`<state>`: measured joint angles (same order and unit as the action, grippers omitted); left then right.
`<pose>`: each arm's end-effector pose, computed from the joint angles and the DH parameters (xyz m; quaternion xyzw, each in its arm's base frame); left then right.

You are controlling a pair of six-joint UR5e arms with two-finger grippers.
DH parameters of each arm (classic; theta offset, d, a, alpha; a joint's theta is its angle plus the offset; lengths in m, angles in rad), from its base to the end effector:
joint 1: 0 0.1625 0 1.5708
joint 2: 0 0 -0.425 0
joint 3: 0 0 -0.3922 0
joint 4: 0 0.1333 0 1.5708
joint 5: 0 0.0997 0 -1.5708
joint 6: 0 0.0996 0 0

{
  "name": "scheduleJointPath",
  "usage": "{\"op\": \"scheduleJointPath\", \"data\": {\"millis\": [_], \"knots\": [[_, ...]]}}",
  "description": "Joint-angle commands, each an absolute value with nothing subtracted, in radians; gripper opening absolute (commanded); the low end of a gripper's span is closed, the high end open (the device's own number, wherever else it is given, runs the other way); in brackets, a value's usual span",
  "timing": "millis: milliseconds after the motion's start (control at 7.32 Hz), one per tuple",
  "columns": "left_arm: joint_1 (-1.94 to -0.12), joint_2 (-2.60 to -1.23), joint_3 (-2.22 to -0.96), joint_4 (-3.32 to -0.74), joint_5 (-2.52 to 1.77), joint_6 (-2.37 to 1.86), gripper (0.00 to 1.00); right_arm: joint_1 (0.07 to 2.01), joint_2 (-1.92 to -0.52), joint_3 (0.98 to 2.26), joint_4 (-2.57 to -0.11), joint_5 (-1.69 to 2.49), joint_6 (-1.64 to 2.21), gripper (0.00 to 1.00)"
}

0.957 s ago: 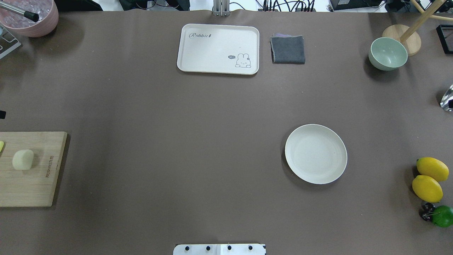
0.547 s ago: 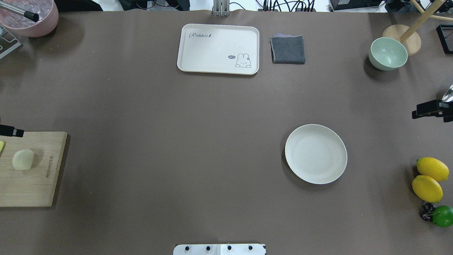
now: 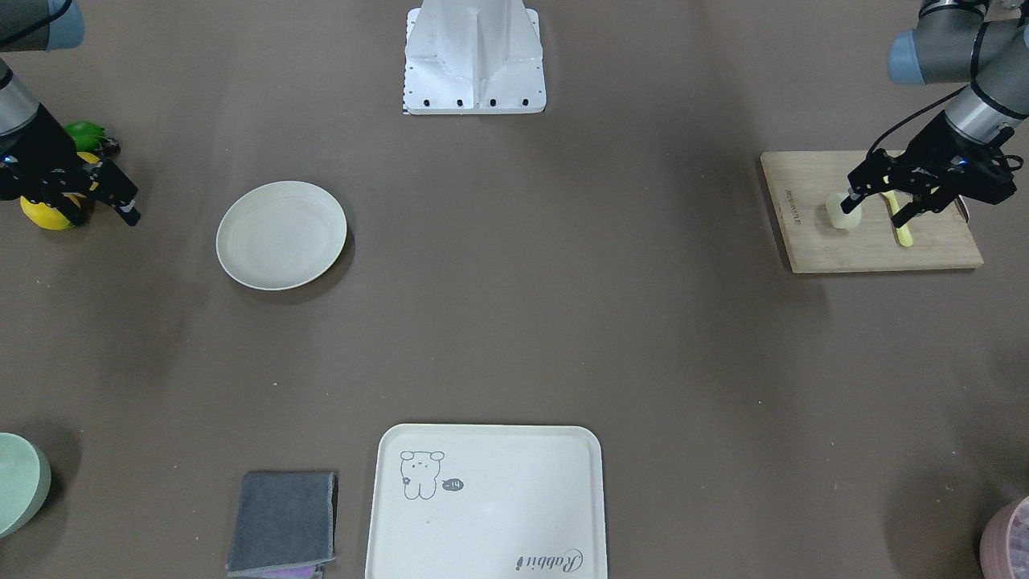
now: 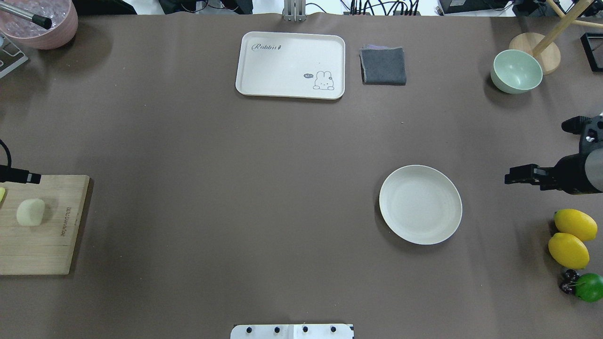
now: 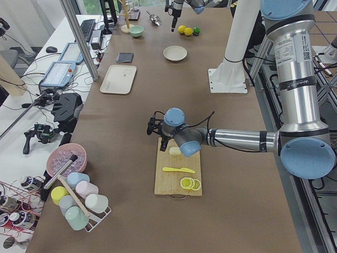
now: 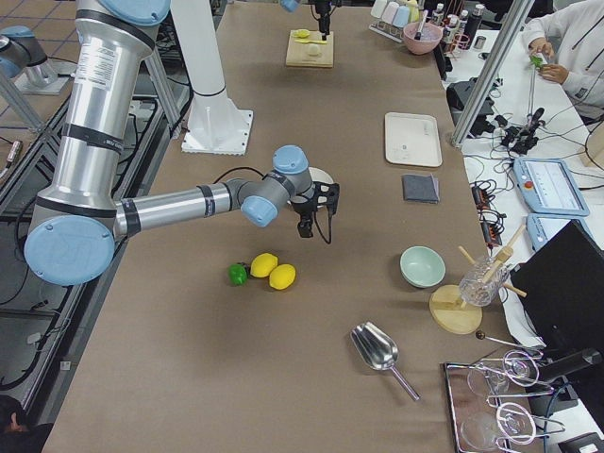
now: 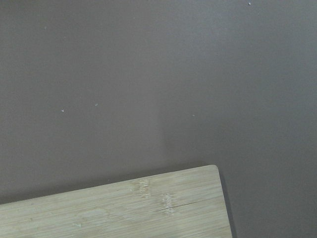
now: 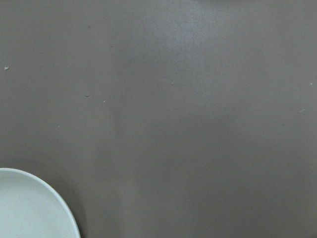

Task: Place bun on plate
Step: 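Move the right gripper toward the white plate's rim nearest it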

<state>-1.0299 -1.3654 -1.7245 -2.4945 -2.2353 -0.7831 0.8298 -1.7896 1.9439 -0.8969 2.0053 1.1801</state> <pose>0.1594 -0.4049 0.5729 0.1332 0.4786 0.0332 0.8672 -0.2223 -0.3784 0.5047 0.0635 -0.4351 0.1100 0.8914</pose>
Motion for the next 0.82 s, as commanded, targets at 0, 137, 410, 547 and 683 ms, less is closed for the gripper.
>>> {"op": "scheduleJointPath", "data": {"millis": [0,137,410,547,683], "knots": [[-1.029,-1.373,-1.724,-2.502,-2.237,-0.781,0.97,0.723,-1.689,1.887,-0.887,1.938,1.261,0.88],[-1.032,-1.373,-1.724,-2.503,-2.237,-0.781,0.97,0.683,-1.669,1.869,-0.887,1.921,1.259,0.87],[-1.032,-1.373,-1.724,-2.511,-2.237,-0.781,0.97,0.611,-1.669,1.868,-0.885,1.867,1.247,0.67],[-1.034,-1.371,-1.724,-2.514,-2.237,-0.781,0.97,0.600,-1.670,1.870,-0.885,1.864,1.247,0.51],[-1.034,-1.371,-1.724,-2.514,-2.237,-0.781,0.97,0.594,-1.678,1.870,-0.885,1.864,1.247,0.38]]}}
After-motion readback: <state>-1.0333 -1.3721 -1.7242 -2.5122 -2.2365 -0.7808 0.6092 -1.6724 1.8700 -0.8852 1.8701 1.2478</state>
